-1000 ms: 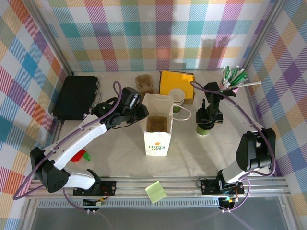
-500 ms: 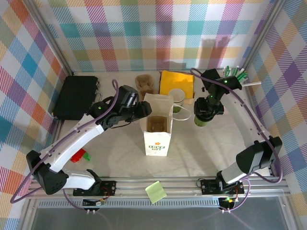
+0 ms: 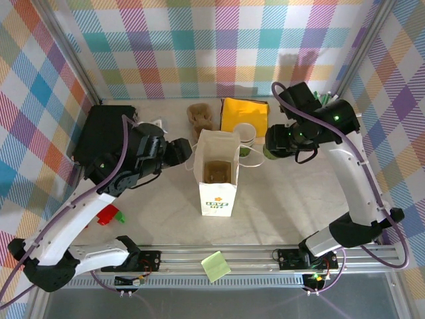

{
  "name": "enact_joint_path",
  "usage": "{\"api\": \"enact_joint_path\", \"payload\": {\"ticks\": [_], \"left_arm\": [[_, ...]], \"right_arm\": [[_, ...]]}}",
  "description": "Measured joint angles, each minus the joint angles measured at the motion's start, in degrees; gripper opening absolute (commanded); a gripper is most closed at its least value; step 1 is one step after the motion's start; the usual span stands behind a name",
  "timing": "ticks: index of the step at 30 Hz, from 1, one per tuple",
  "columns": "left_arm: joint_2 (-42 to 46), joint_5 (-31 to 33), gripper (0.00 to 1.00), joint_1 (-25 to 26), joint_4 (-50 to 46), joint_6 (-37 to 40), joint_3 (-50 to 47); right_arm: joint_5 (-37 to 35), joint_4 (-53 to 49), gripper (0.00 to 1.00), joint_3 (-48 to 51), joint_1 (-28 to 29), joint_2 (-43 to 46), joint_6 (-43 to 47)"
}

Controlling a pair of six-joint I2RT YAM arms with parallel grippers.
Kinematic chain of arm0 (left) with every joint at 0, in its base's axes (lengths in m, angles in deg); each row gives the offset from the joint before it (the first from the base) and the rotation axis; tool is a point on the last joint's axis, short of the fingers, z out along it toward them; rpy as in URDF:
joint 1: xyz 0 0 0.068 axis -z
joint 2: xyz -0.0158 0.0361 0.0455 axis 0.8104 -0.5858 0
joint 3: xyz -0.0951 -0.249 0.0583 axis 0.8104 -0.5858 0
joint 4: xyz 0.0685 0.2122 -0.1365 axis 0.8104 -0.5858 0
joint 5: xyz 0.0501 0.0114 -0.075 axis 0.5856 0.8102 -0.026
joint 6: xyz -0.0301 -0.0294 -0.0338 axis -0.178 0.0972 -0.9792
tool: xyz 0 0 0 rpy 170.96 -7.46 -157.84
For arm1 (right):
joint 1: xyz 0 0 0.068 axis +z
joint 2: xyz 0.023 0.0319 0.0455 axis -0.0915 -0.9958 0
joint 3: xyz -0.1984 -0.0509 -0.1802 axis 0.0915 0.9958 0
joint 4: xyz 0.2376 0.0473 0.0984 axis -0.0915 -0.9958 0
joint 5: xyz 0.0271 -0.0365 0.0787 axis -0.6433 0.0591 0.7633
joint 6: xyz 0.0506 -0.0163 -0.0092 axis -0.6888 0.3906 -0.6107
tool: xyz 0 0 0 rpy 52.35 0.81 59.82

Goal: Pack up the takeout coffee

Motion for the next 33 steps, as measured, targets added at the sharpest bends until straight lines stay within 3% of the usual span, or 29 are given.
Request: {"api": "enact_joint_path", "payload": {"ticks": [7, 16, 23, 33], "left_arm": [[3.10, 1.16, 0.55, 0.00, -0.04, -0.50, -6.05], [6.43, 2.89, 0.55, 0.00, -0.85, -1.38, -8.39], [7.13, 2.45, 0.53, 0.00, -1.44, -1.51, -9.33], [13.51, -4.09, 0.45, 0.00, -0.72, 2.93, -16.72]], "right_arm": [[-2.82, 0.00, 0.65, -14.19, 4.15, -6.12, -0.61], [-2.86, 0.02, 0.65, -23.91, 12.61, -14.10, -2.19], [-2.36, 0.02, 0.65, -24.46, 19.19, -17.07, -5.11], [-1.70, 0.00, 0.65, -17.94, 24.15, -17.29, -9.79]]}}
